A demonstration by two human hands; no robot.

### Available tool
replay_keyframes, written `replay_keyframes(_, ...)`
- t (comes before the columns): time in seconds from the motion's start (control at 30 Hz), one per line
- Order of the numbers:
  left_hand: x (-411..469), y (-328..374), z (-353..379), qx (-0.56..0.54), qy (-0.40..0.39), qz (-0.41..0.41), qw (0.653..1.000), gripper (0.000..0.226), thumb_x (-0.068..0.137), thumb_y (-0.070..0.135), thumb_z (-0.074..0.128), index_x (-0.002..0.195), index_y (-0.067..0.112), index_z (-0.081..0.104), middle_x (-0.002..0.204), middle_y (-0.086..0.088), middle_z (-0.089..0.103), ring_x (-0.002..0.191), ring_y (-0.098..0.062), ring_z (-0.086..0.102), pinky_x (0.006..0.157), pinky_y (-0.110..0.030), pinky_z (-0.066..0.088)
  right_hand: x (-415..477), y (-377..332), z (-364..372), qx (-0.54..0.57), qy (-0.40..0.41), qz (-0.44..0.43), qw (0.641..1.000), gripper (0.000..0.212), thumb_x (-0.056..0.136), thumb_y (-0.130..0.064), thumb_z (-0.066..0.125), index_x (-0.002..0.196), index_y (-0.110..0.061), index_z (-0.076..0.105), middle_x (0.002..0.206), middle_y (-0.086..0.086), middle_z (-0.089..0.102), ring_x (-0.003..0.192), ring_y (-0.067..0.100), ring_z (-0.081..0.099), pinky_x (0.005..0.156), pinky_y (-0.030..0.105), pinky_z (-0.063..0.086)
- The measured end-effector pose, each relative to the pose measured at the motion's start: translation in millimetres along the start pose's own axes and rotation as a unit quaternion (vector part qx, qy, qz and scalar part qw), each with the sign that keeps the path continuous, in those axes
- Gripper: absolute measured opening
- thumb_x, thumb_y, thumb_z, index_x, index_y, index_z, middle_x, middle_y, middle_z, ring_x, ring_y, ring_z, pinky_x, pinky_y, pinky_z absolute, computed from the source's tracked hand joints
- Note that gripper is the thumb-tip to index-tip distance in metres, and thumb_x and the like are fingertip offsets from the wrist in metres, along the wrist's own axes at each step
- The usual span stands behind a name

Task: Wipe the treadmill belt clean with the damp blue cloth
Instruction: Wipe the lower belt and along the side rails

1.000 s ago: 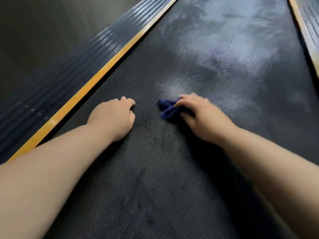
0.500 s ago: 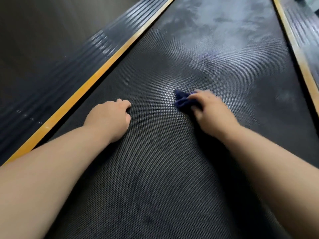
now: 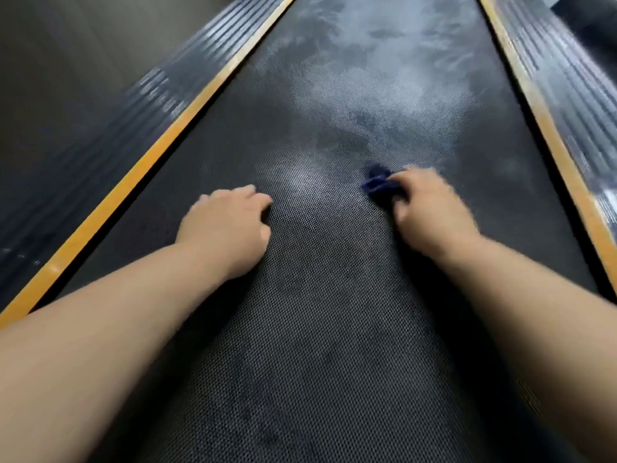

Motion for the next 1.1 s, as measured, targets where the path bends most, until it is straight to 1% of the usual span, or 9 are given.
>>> replay_keyframes(0.1,18.7,18.2,7.1,-0.025,-0.013,0.062,0.998,0.048,0.094,0.026,0.037,0.142,0.033,0.036,0.155,0.004,0.024,0.137,-0.024,0.029,0.11,-0.045,0.03,2.5,28.9,-6.8,-0.045,0.052,0.108,0.992,0.024,0.088,-0.012,0.049,0.107,-0.013,0.063,0.117,0.01,0.057,0.11,0.036,0.05,0.095,0.038,0.038)
replay_keyframes(0.3,50.8,28.2,-2.6,0.093,0.018,0.058,0.994,0.037,0.096,0.038,0.032,0.126,0.032,0.053,0.125,0.003,0.052,0.111,-0.025,0.055,0.077,-0.034,0.046,-65.8,-71.8,17.6,0.081,-0.07,-0.082,0.991,0.035,0.089,-0.018,0.055,0.124,-0.023,0.058,0.145,0.003,0.043,0.136,0.023,0.036,0.114,0.025,0.018)
replay_keyframes(0.43,64.2,37.4,-7.5,0.129,0.005,0.103,0.986,0.036,0.097,0.042,0.033,0.115,0.03,0.062,0.114,0.004,0.051,0.105,-0.02,0.055,0.069,-0.029,0.041,-55.5,-56.0,7.3,0.045,-0.122,-0.129,0.983,0.038,0.094,-0.022,0.052,0.132,-0.027,0.051,0.149,-0.001,0.036,0.139,0.023,0.027,0.117,0.036,0.017)
replay_keyframes(0.53,80.0,27.4,-9.0,0.012,-0.013,0.129,0.992,0.028,0.093,0.046,0.048,0.099,0.032,0.072,0.127,0.01,0.051,0.117,-0.017,0.047,0.089,-0.033,0.045,2.0,27.4,-17.8,-0.01,-0.013,0.071,0.997,0.032,0.087,-0.011,0.052,0.115,-0.023,0.062,0.12,0.004,0.053,0.117,0.031,0.043,0.102,0.046,0.037)
replay_keyframes(0.6,94.3,14.3,-17.2,-0.075,0.002,0.14,0.987,0.023,0.085,0.049,0.061,0.1,0.037,0.072,0.145,0.014,0.041,0.128,-0.013,0.043,0.102,-0.03,0.038,19.4,52.4,-20.9,-0.024,0.041,0.179,0.983,0.033,0.085,-0.009,0.047,0.113,-0.017,0.062,0.122,0.007,0.053,0.118,0.033,0.042,0.102,0.043,0.038)
replay_keyframes(0.7,120.5,-6.1,-15.7,-0.071,-0.02,0.103,0.992,0.046,0.08,0.06,0.059,0.121,0.04,0.061,0.146,0.012,0.041,0.131,-0.013,0.043,0.104,-0.029,0.034,18.4,-12.3,14.7,-0.007,0.008,0.064,0.998,0.037,0.083,-0.008,0.05,0.117,-0.017,0.06,0.127,0.006,0.054,0.12,0.027,0.043,0.106,0.031,0.028)
replay_keyframes(0.87,146.1,-15.9,-16.9,-0.04,0.026,0.104,0.993,0.026,0.091,0.048,0.051,0.114,0.048,0.062,0.125,0.014,0.061,0.114,-0.015,0.056,0.08,-0.024,0.041,13.4,-71.8,32.6,0.051,-0.075,-0.111,0.99,0.043,0.09,-0.018,0.053,0.131,-0.031,0.052,0.148,0.0,0.039,0.137,0.021,0.033,0.113,0.025,0.021)
replay_keyframes(1.03,142.6,-27.5,-6.7,-0.068,0.01,0.142,0.987,0.033,0.093,0.041,0.047,0.124,0.051,0.053,0.134,0.027,0.049,0.127,-0.003,0.046,0.098,-0.024,0.04,101.3,39.2,9.4,-0.056,0.022,0.152,0.987,0.04,0.087,-0.011,0.045,0.122,-0.024,0.06,0.129,0.006,0.054,0.125,0.032,0.043,0.104,0.038,0.037)
replay_keyframes(1.1,142.3,-24.9,-5.2,-0.062,0.027,0.138,0.988,0.034,0.094,0.041,0.044,0.126,0.05,0.052,0.136,0.021,0.051,0.128,-0.008,0.046,0.101,-0.029,0.04,105.6,25.7,18.3,-0.056,0.038,0.174,0.982,0.042,0.083,-0.009,0.045,0.12,-0.021,0.062,0.126,0.006,0.056,0.121,0.032,0.047,0.101,0.035,0.037)
Point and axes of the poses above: each hand's wrist, its own x-axis towards the middle knuckle, its own z-axis out of the palm, y = z × x, the point moved 8 cm from there along x, towards the middle knuckle
